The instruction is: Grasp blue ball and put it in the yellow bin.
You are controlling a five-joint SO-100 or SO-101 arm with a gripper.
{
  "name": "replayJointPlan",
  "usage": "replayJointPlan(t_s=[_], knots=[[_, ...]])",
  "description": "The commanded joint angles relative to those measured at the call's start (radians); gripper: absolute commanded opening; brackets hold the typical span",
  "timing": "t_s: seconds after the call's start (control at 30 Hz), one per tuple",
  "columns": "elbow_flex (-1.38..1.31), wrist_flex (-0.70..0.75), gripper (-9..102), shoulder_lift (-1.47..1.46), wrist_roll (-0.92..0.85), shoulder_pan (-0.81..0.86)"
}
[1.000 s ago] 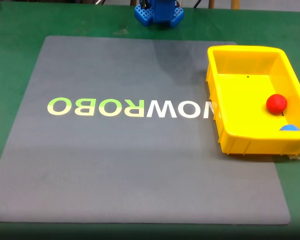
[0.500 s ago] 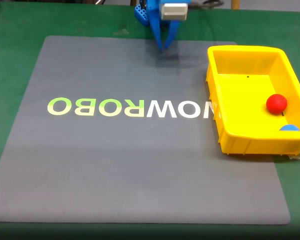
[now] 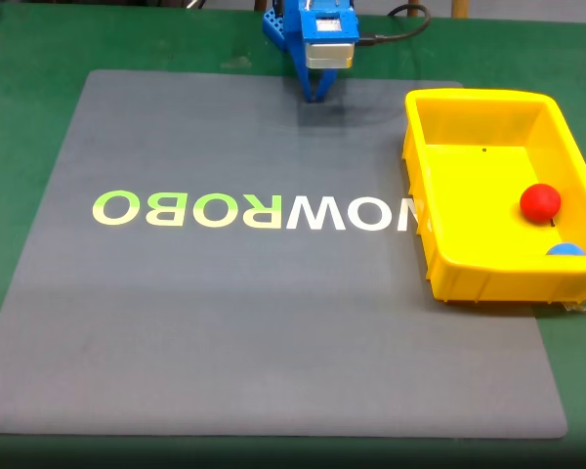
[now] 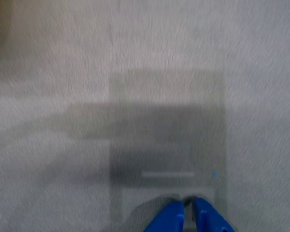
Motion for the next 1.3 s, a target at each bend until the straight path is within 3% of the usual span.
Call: replayJointPlan(t_s=[0.0, 1.27], knots=[[0.029, 0.012, 0, 0.011, 0.008, 0.008], [0.031, 0.015, 0, 0.011, -0.014, 0.043]])
